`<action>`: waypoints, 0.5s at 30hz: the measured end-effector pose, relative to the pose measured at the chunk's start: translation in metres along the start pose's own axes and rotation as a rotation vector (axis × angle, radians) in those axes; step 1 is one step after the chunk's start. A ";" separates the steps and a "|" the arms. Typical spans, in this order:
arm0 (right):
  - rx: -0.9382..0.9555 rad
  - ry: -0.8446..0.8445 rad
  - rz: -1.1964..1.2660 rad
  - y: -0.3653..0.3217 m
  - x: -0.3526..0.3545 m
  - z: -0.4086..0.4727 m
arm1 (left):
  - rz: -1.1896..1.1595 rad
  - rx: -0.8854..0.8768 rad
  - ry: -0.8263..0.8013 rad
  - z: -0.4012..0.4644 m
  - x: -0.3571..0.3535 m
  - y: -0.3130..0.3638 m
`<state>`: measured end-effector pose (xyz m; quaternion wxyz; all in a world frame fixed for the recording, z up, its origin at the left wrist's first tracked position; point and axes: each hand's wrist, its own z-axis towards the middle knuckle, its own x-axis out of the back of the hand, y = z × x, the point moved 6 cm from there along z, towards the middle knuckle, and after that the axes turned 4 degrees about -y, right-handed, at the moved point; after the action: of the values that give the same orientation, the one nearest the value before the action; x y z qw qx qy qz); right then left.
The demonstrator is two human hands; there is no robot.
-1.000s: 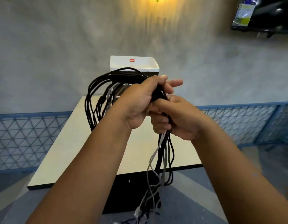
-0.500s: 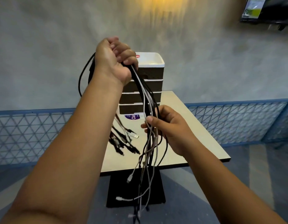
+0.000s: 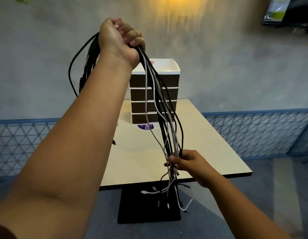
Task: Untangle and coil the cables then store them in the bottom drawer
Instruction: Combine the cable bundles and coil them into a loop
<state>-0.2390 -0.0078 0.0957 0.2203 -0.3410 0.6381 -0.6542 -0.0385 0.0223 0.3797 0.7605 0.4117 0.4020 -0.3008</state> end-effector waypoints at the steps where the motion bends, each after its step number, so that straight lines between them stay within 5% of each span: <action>1: 0.019 0.020 0.029 -0.001 0.004 -0.001 | -0.012 0.000 0.015 0.001 0.003 0.001; 5: 0.045 0.047 0.139 0.005 0.021 -0.005 | -0.006 -0.035 0.073 0.005 0.011 0.007; 15: -0.345 -0.136 -0.809 0.043 0.032 0.001 | -0.012 -0.027 0.108 0.008 0.030 -0.019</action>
<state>-0.2666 -0.0354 0.0584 -0.0719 -0.6374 0.5371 -0.5478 -0.0364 0.0028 0.3495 0.7413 0.4148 0.4490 -0.2771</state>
